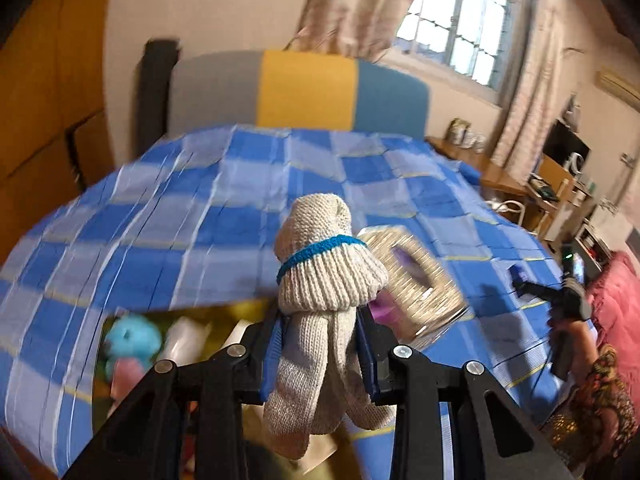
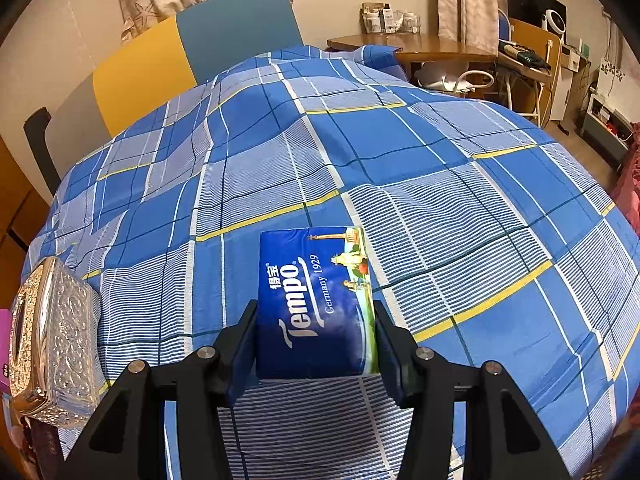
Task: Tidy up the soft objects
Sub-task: 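Carry the glove into the gold tray and open left while right holds the tissue pack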
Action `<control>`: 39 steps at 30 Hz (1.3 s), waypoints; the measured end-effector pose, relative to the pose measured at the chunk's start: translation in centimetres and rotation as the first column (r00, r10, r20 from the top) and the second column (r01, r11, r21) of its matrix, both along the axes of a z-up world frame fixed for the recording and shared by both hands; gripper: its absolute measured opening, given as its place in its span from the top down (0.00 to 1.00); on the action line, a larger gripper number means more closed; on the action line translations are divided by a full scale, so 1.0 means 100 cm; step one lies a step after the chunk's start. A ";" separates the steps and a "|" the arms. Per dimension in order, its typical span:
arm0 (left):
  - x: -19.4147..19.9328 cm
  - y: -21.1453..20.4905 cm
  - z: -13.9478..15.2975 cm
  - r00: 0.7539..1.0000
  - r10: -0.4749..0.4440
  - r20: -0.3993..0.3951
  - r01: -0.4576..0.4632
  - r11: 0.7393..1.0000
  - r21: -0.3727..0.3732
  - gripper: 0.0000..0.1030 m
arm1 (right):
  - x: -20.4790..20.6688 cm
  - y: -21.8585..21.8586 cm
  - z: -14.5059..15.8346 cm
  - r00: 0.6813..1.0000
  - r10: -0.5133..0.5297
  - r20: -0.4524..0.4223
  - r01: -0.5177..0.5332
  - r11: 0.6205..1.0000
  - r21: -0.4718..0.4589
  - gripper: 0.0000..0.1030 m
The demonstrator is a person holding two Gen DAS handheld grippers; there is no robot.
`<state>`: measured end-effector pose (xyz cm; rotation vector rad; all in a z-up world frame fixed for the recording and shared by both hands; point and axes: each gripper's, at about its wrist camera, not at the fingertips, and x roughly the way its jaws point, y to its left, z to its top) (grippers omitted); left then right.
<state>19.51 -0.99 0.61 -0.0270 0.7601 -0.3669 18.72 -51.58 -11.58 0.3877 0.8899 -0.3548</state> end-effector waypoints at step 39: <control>-0.071 0.081 -0.099 0.973 0.211 -0.097 -0.212 0.977 0.003 0.25 | -0.017 0.043 0.050 0.964 0.126 0.234 -0.115 0.992 -0.057 0.49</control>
